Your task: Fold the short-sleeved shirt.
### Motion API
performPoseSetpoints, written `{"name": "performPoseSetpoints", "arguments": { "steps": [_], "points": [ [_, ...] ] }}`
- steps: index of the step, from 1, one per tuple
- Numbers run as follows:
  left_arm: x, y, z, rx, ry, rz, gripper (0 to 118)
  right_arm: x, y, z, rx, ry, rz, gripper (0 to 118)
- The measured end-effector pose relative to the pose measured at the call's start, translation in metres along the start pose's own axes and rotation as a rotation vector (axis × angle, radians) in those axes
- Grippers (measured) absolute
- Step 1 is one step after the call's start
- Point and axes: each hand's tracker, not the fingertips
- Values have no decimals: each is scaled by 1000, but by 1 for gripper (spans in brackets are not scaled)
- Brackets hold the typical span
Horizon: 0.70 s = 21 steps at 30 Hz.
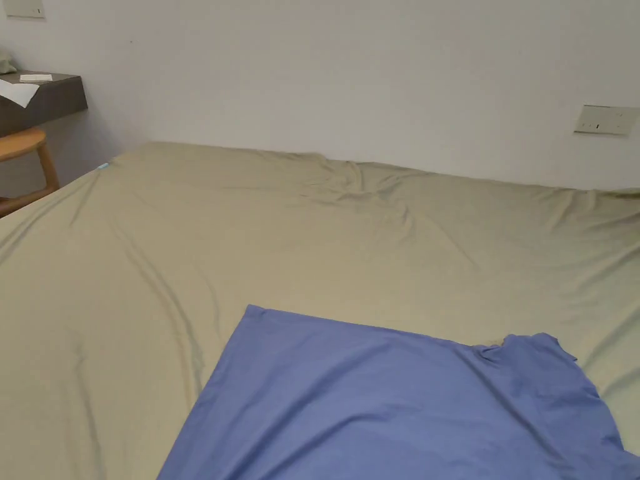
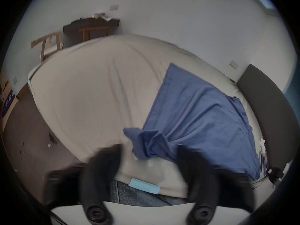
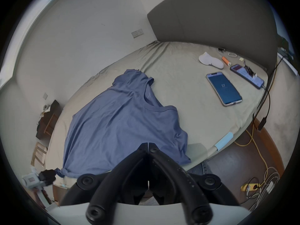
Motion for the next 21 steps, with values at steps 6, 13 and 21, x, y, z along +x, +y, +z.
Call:
{"name": "performPoseSetpoints", "arguments": {
  "steps": [6, 13, 21],
  "points": [
    [8, 1, -25, -6, -22, -46, 65, 9, -1, 2, -12, -43, -16, 2],
    [11, 7, -37, -50, -25, 1, 4, 16, -6, -6, -80, -118, 28, 57],
    [23, 3, -30, -50, -13, 23, 4, 38, -9, -48, -89, -129, -10, 80]
  ]
}}
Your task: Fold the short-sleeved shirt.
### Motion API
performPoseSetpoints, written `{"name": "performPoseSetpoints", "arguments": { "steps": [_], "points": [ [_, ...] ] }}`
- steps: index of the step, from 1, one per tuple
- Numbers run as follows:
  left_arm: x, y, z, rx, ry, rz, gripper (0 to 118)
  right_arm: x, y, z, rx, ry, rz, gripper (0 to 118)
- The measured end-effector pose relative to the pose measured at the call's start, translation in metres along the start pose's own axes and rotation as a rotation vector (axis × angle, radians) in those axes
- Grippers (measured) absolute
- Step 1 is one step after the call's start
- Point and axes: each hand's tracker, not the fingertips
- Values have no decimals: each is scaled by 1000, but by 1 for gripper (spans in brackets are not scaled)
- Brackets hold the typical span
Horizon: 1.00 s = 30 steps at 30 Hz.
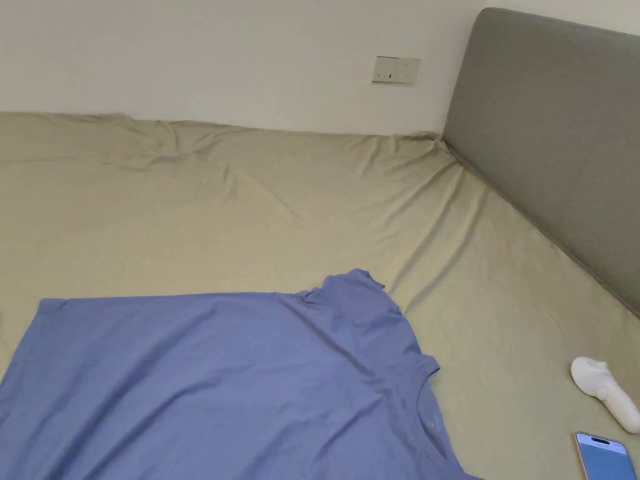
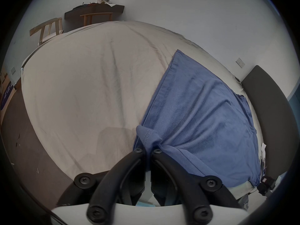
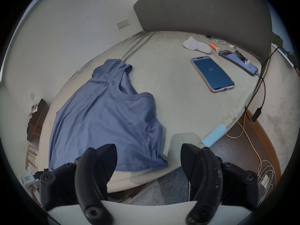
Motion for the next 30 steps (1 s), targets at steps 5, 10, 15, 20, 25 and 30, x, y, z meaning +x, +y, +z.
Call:
{"name": "performPoseSetpoints", "arguments": {
  "steps": [5, 10, 15, 20, 25, 30],
  "points": [
    [7, 0, 9, 7, 11, 26, 4, -11, 1, -18, -78, -45, 144, 9],
    [7, 25, 24, 94, -41, -18, 4, -29, 25, 11, -22, 40, 110, 9],
    [29, 84, 22, 174, -114, -35, 4, -51, 84, 13, 74, 150, 107, 9],
    [61, 142, -7, 213, -80, -139, 4, -77, 149, -32, 118, 128, 129, 9],
    [84, 176, -54, 179, -69, -135, 4, -96, 192, -87, 65, 122, 133, 9],
    [92, 187, -102, 113, -11, -113, 4, -114, 212, -132, 22, 81, 172, 10]
  ]
}}
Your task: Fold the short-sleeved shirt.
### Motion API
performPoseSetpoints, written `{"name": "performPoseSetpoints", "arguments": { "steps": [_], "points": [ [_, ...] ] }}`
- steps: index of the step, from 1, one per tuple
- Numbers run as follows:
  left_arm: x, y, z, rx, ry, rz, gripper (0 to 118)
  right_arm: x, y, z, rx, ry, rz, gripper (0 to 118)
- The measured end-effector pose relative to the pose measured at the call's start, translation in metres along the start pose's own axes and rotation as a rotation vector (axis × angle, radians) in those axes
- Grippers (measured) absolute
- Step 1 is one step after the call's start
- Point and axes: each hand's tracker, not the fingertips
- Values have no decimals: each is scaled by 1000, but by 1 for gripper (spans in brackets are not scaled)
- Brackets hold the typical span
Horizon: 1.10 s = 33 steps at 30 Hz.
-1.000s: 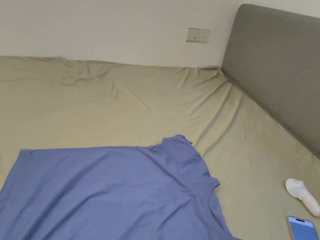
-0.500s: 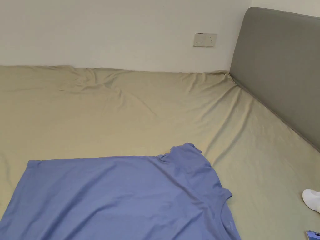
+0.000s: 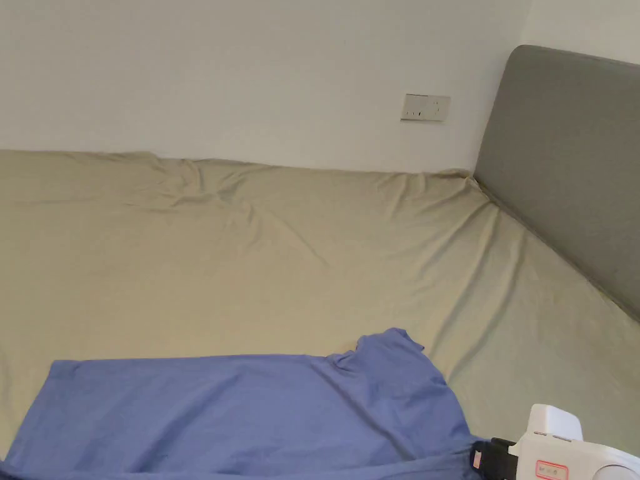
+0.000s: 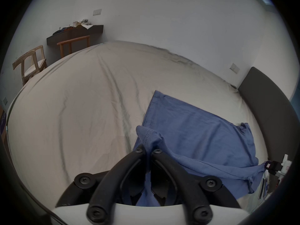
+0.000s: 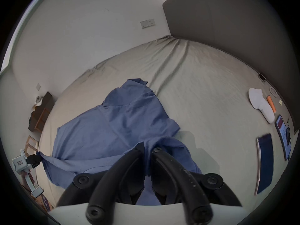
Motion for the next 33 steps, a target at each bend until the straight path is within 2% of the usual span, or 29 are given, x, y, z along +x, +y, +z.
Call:
{"name": "performPoseSetpoints", "arguments": {
  "steps": [4, 10, 13, 14, 15, 16, 17, 18, 19, 21, 23, 24, 25, 26, 27, 28, 29, 30, 33],
  "points": [
    [4, 8, -16, -15, 15, -4, 4, -10, 13, -23, 9, -10, 29, 10],
    [7, 18, -32, -22, 33, -38, 4, -14, 37, -50, 18, -15, 4, 10],
    [11, 17, -44, -43, 46, -70, 5, -20, 39, -64, -2, -38, 33, 10],
    [12, 15, -48, -48, 48, -83, 9, -21, 39, -69, -5, -47, 43, 11],
    [12, 13, -50, -44, 47, -84, 18, -22, 38, -74, -7, -48, 46, 13],
    [11, 10, -52, -40, 43, -82, 37, -21, 37, -80, -31, -70, 52, 24],
    [9, 7, -53, -39, 27, -62, 72, -20, 36, -84, -58, -92, 43, 57],
    [7, 3, -53, -51, -2, -18, 90, -18, 34, -85, -75, -91, 30, 80],
    [3, 0, -48, -72, -38, 10, 98, -15, 31, -80, -78, -69, 18, 90],
    [-7, -3, -30, -67, -108, 36, 89, -11, 25, -56, 2, -4, -7, 86],
    [-14, -7, 2, -7, -79, 24, 73, -5, 17, -16, 127, 20, -8, 86],
    [-18, -8, 18, 35, -71, 12, 59, -3, 12, 1, 172, 30, -10, 86],
    [-22, -12, 35, 83, -61, -5, 37, -1, 5, 23, 221, 41, -16, 84],
    [-25, -16, 50, 106, -62, -27, 4, 3, -3, 41, 235, 64, -21, 78],
    [-28, -20, 60, 112, -64, -39, 0, 7, -10, 55, 239, 86, -27, 66],
    [-31, -25, 71, 107, -62, -33, 0, 10, -20, 69, 243, 100, -41, 44],
    [-35, -31, 80, 105, -81, -18, 0, 10, -29, 79, 240, 105, -40, 9],
    [-38, -36, 86, 92, -104, 2, 0, 10, -38, 86, 236, 97, -35, 2],
    [-50, -54, 99, 85, -109, 38, 0, -2, -74, 112, 219, 40, -22, 1]
  ]
}}
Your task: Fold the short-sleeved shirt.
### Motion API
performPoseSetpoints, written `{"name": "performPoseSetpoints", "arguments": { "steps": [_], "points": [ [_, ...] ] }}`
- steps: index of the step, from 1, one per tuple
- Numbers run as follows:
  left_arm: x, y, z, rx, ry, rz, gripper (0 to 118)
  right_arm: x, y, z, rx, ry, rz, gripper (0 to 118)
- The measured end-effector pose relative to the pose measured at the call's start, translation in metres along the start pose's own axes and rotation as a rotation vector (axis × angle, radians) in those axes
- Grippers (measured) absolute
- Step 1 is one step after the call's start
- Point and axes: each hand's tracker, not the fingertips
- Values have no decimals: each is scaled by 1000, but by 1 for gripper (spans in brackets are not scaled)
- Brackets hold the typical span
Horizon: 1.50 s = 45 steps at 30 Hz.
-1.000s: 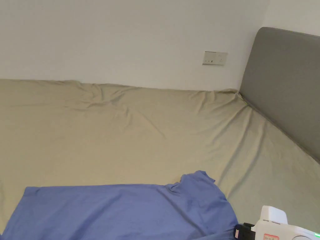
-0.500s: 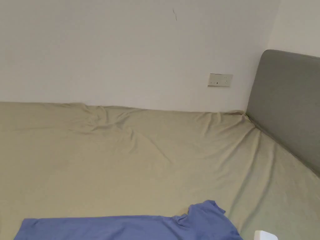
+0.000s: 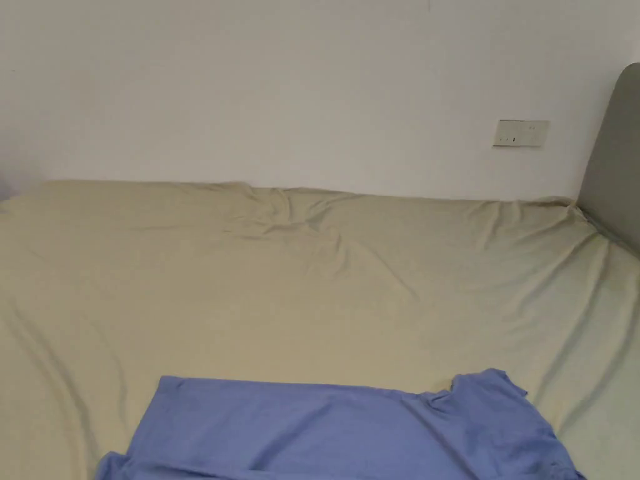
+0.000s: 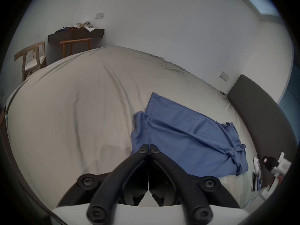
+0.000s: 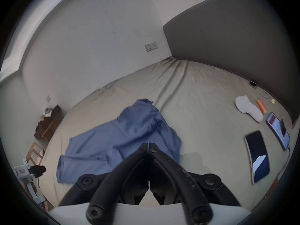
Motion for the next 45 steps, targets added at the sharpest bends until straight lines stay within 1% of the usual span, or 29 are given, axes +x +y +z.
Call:
{"name": "performPoseSetpoints", "arguments": {
  "steps": [2, 3, 4, 5, 7, 11, 12, 13, 14, 15, 16, 18, 20, 21, 22, 23, 24, 26, 27, 28, 31, 35, 38, 39, 40, 41, 43, 44, 45],
  "points": [
    [-2, -14, 8, -23, 61, -20, 0, -10, -30, 24, -15, -24, -25, 1],
    [-4, -22, 5, -27, 72, -36, 0, -13, -43, 33, -25, -28, -65, 1],
    [-6, -28, 5, -32, 68, -44, 0, 12, -52, 20, -42, -16, -123, 1],
    [-8, -31, 5, -37, 63, -46, 0, 18, -63, 20, -56, -2, -172, 1],
    [-12, -32, -3, -53, 48, -31, 0, 20, -74, 17, -80, 20, -226, 1],
    [-14, -23, -29, -65, -1, 30, 3, 12, -62, 14, -87, -5, -199, 1],
    [-14, -21, -36, -65, -2, 29, 13, 16, -60, 13, -74, 2, -198, 1],
    [-12, -20, -45, -73, -10, 25, 30, 15, -55, 12, -64, 18, -196, 1],
    [-11, -20, -54, -95, -21, 12, 62, 14, -49, 10, -56, 41, -194, 1],
    [-11, -20, -62, -128, -28, 0, 78, 14, -45, 8, -53, 57, -193, 1],
    [-7, -23, -69, -169, -13, -12, 82, 7, -37, 13, -47, 66, -184, 1],
    [-3, -27, -82, -207, 13, -29, 79, 2, -28, 11, -39, 62, -158, 1],
    [-2, -37, -90, -223, 30, -37, 72, -3, -24, 9, -42, 43, -93, 2],
    [0, -40, -90, -216, 49, -53, 64, -4, -22, 8, -51, 38, -64, 2],
    [3, -40, -87, -175, 82, -97, 46, -5, -21, 5, -61, 23, -40, 3],
    [5, -41, -82, -190, 117, -123, 5, -5, -20, 2, -71, 13, -25, 18],
    [4, -41, -82, -199, 158, -140, 5, -5, -22, 0, -73, -2, -20, 40],
    [-1, -39, -79, -230, 38, -30, 5, 2, -24, -11, -98, -26, -22, 97],
    [1, -39, -75, -242, 44, -13, 5, 6, -25, -18, -128, -37, -34, 111],
    [1, -39, -74, -224, 64, -25, 5, 10, -28, -29, -170, -65, -36, 112],
    [3, -44, -79, -216, 70, -18, 5, 23, -33, -52, -174, -94, -31, 104],
    [5, -42, -78, -216, 76, -13, 5, 35, -39, -89, -213, -137, 23, 98],
    [7, -42, -77, -219, 73, -10, 5, 42, -44, -114, -255, -171, 58, 87],
    [7, -42, -78, -219, 72, -4, 5, 43, -43, -117, -250, -151, 52, 87],
    [7, -42, -78, -219, 73, 0, 5, 36, -39, -115, -202, -125, 85, 91],
    [8, -41, -78, -220, 75, 4, 5, 34, -34, -117, -190, -92, 91, 89],
    [1, -38, -82, -224, 78, 10, 5, 29, -27, -123, -191, -6, 81, 73],
    [0, -38, -83, -226, 86, 4, 5, 24, -25, -126, -215, 25, 86, 49],
    [2, -38, -82, -226, 91, -2, 5, 20, -24, -131, -252, 11, 100, 20]
  ]
}}
